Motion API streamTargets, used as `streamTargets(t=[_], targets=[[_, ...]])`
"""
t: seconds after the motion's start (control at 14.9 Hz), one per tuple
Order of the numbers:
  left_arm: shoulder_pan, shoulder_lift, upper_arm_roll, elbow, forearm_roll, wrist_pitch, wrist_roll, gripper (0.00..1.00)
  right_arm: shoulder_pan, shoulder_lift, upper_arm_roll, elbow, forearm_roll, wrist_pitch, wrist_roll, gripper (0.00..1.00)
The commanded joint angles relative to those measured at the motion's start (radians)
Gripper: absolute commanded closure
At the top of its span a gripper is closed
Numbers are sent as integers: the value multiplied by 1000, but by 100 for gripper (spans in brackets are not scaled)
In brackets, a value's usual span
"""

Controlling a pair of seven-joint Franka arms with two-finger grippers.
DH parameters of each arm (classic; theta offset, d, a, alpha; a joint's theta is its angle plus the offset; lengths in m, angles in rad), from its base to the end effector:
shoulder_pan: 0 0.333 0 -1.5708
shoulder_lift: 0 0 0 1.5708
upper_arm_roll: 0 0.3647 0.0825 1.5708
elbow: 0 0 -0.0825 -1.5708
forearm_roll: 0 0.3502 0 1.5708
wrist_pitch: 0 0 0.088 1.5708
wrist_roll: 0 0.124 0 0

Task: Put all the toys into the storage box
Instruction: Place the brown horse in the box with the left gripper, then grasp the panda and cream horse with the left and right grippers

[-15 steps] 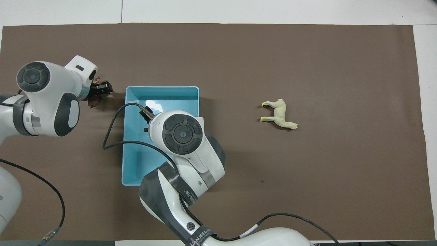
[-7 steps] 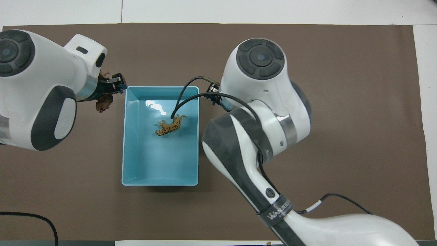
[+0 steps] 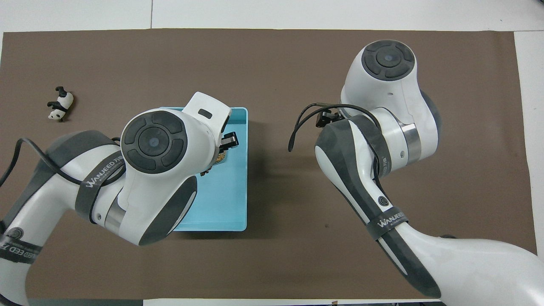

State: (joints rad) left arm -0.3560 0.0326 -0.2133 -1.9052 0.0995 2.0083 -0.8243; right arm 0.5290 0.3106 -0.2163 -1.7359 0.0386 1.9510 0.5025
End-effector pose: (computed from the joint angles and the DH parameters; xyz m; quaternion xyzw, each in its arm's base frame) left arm 0.4658 -0.2876 0.5294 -0.9926 -0.1078 -0.0545 0.0096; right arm 0.5792 0.2045 0.4400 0.9940 -0.0990 -0.0343 0.0316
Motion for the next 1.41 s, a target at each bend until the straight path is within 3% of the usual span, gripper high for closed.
streamTargets(t=[0.0, 0.27, 0.47, 0.6, 0.74, 1.01, 1.14, 1.34], targets=[[46, -39, 17, -31, -4, -23, 86, 0, -41, -99, 12, -221, -26, 175, -99, 0], [133, -37, 26, -6, -4, -26, 167, 0, -55, -88, 12, -300, -26, 291, -162, 0], [377, -30, 25, -2, -6, 10, 542, 0, -44, -58, 12, -304, -26, 331, -163, 0], [550, 12, 25, -2, -20, 125, 773, 0, -43, -47, 14, -324, -26, 367, -186, 0], [646, 122, 25, 52, -43, 222, 852, 0, -43, -44, 12, -333, -26, 376, -191, 0], [727, 413, 25, 300, -3, 262, 959, 0, -43, -31, 14, -333, -26, 404, -190, 0], [727, 507, 23, 375, 43, 277, 1048, 0, -47, -30, 14, -333, -26, 405, -188, 0], [716, 582, 23, 436, 81, 285, 1158, 0, -55, -21, 14, -327, -25, 443, -180, 0]])
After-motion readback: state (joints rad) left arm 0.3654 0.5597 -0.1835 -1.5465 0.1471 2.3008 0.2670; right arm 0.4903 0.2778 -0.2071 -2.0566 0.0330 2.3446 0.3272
